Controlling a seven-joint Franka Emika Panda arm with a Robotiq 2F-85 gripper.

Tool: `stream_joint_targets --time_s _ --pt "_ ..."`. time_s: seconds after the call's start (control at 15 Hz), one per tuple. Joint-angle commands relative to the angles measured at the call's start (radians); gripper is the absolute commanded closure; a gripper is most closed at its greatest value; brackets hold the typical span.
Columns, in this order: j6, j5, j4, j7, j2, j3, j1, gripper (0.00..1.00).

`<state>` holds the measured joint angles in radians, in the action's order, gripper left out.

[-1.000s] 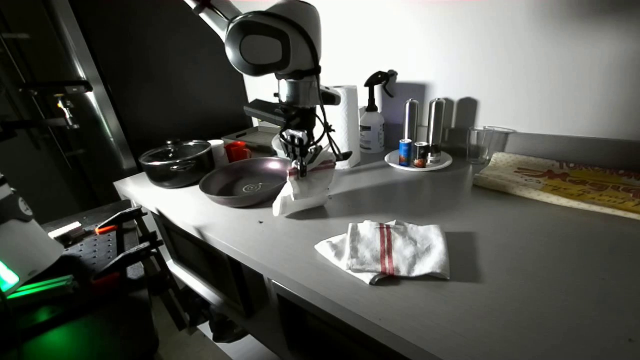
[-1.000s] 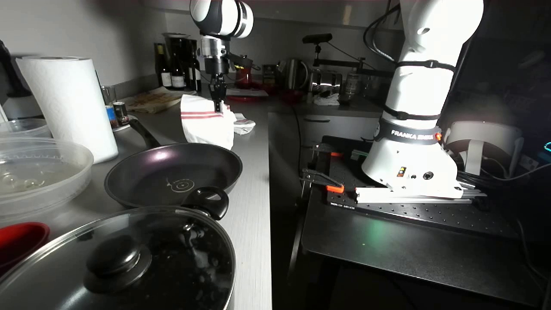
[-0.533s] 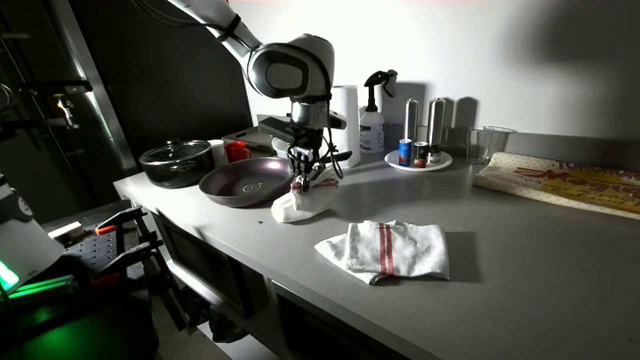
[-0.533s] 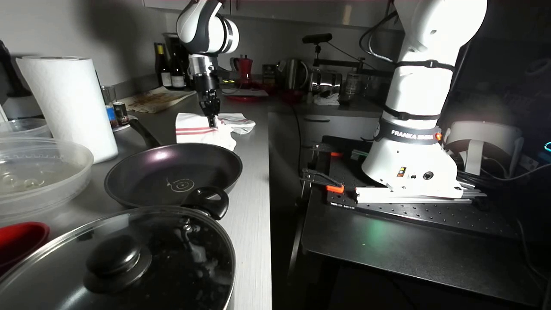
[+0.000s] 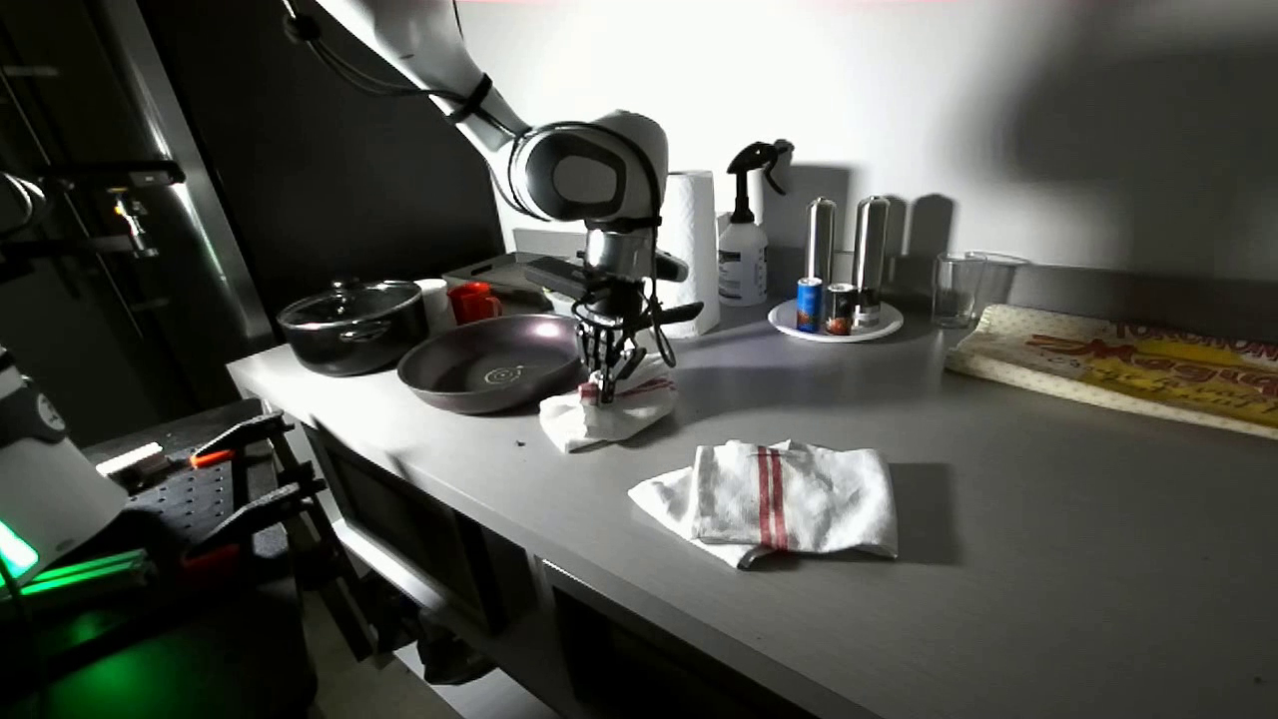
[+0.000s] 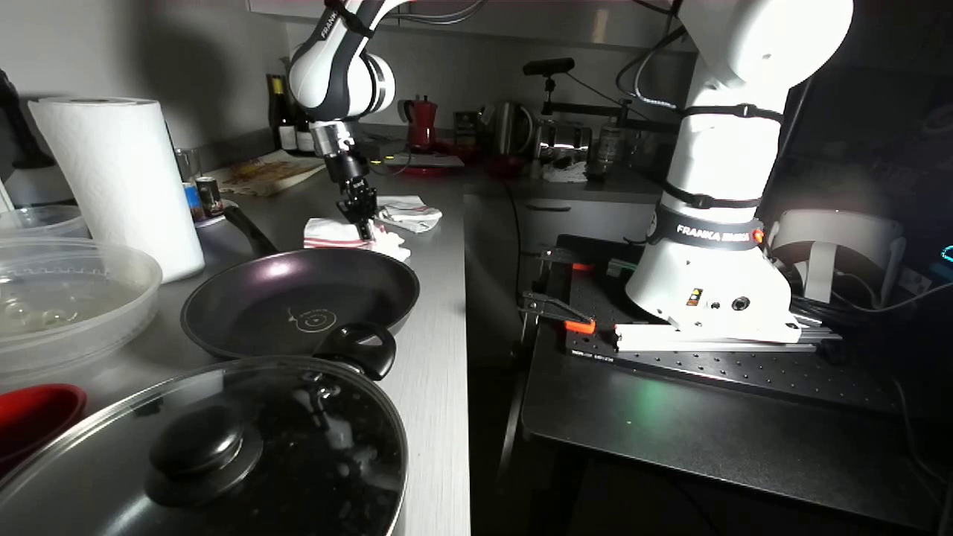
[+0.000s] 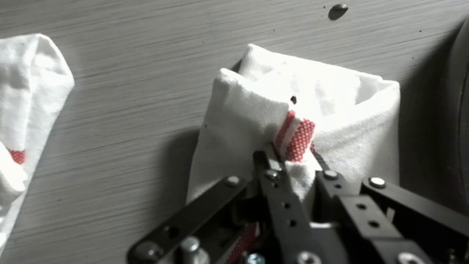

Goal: Clean the pan

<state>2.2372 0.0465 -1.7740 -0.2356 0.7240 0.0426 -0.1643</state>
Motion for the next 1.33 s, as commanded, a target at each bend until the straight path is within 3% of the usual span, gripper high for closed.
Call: stream_joint_targets --time_s 0.0,0.07,0.13,0.2,0.73,1.27 --pt "-0.058 0.033 0.053 0.047 0.038 0.018 0.033 0.96" --pt "-0.063 0.036 0.056 0.051 0.041 0.019 0.035 0.96" --pt "-0.066 0.037 0.057 0.051 0.044 0.017 0.035 0.71" --pt "-0.068 0.037 0.059 0.052 0.046 0.017 0.035 0.57" --pt "-0.041 0.036 0.023 0.048 0.021 0.016 0.031 0.02" --pt "0.063 0.105 -0.198 0.075 -0.171 0.040 0.062 0.00"
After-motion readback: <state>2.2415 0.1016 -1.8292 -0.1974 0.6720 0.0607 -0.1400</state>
